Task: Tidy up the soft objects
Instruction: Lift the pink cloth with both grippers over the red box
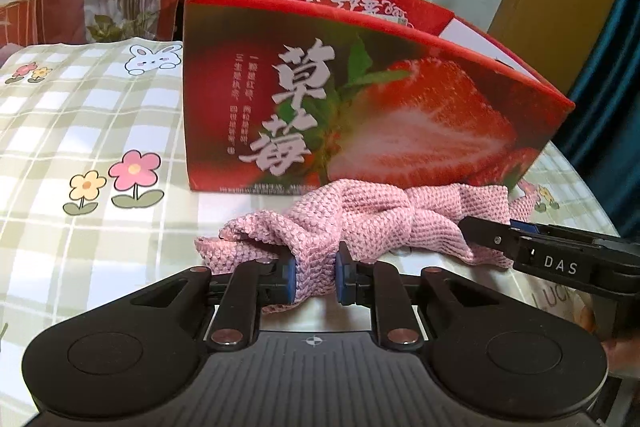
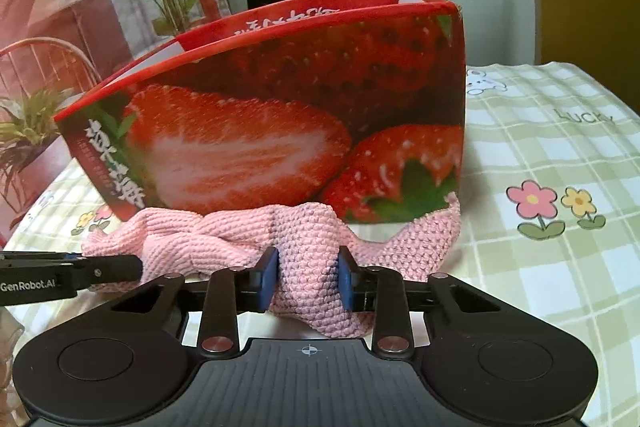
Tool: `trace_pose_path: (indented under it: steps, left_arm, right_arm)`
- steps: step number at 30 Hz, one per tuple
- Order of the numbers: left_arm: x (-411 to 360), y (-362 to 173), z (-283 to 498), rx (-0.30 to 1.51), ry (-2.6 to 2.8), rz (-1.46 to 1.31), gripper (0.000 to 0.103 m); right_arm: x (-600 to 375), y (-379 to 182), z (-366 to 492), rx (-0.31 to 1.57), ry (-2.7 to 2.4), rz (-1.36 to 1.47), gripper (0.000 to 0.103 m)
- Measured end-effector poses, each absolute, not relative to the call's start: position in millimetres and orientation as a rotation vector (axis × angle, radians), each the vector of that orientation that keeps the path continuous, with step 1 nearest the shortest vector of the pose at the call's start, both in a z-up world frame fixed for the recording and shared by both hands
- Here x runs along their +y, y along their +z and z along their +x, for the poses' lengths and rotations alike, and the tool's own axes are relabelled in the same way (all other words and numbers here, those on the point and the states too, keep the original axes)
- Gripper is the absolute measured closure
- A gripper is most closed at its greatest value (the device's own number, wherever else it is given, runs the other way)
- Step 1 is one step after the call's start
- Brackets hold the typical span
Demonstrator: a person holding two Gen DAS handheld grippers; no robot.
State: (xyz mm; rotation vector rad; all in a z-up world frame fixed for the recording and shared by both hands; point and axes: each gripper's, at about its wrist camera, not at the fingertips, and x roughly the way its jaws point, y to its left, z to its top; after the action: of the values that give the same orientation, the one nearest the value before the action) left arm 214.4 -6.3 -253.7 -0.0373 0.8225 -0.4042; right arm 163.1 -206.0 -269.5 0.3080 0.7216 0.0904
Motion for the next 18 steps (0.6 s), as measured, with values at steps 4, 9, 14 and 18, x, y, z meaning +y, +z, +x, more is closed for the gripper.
trace_pose_path:
  steps: [4,9,14,18]
  left_arm:
    - [-8,-254,205,0.827,-0.401,-0.018,0.084]
    - [-4,-253,197,0.837,-0.397,-0.036,0.084]
    - [3,-246,183,0.824,-0.411,-0.074,0.087]
    - [10,-231,175,0.769,-0.42,-0.103,0.089]
  right_arm:
    - [-200,-268,153,0.727,0.106,0.312,0.076]
    - [-196,-267,141,0.738,0.128,0.324,0.077]
    - [-191,-259,130,0.727,0.168,0.359,0.081]
    - [-190,-237,121,0.653,0.195,0.335,0.082]
